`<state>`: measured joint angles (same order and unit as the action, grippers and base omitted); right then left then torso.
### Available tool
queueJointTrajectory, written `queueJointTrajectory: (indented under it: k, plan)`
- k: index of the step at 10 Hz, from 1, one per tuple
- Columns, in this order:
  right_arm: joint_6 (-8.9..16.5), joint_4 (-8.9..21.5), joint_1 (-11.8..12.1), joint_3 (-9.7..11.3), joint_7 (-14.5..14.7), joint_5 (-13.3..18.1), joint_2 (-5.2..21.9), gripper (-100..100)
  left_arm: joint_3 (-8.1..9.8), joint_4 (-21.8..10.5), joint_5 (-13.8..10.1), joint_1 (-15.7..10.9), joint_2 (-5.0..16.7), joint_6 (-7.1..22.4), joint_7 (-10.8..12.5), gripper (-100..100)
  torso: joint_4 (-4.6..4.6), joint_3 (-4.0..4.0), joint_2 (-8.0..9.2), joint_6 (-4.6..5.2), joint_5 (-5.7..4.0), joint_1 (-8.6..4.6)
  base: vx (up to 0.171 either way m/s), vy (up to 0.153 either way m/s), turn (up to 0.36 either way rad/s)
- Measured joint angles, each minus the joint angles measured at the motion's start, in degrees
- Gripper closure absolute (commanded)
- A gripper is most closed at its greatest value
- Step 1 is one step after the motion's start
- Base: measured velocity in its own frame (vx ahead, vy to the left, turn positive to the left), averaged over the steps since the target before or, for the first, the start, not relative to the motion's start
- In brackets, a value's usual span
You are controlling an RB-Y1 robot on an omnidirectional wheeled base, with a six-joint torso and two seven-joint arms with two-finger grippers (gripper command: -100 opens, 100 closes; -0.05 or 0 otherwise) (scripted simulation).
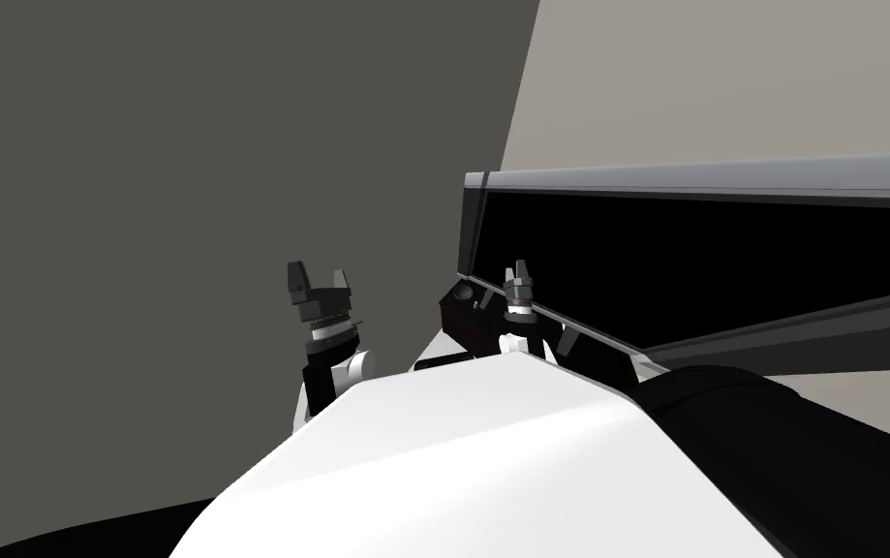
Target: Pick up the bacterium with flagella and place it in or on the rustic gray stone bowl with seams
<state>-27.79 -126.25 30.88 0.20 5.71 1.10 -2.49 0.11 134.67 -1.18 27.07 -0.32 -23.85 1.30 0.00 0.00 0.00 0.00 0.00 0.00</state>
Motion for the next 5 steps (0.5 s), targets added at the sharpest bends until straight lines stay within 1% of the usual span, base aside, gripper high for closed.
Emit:
queueJointTrajectory:
  k: [2,4,5]
  plan:
    - [0.4,0.9,-0.2,-0.4,-0.1,-1.3,3.1,-100,0.00,0.0,0.0,0.0,0.0,0.0,0.0,0,0.01,0.02,0.04,-0.01,-0.02,-0.11,-0.015,-0.028,0.098]
    - [1.8,1.6,0.0,-0.9,-0.2,-3.5,6.2,-100,0.00,0.0,0.0,0.0,0.0,0.0,0.0,0,0.02,0.05,0.09,-0.01,-0.04,-0.19,-0.029,-0.046,0.144]
    - [2.4,2.8,-0.2,-1.3,-0.3,-5.1,7.7,-100,0.00,0.0,0.0,0.0,0.0,0.0,0.0,0,0.02,0.06,0.11,-0.01,-0.05,-0.22,-0.028,-0.061,0.159]
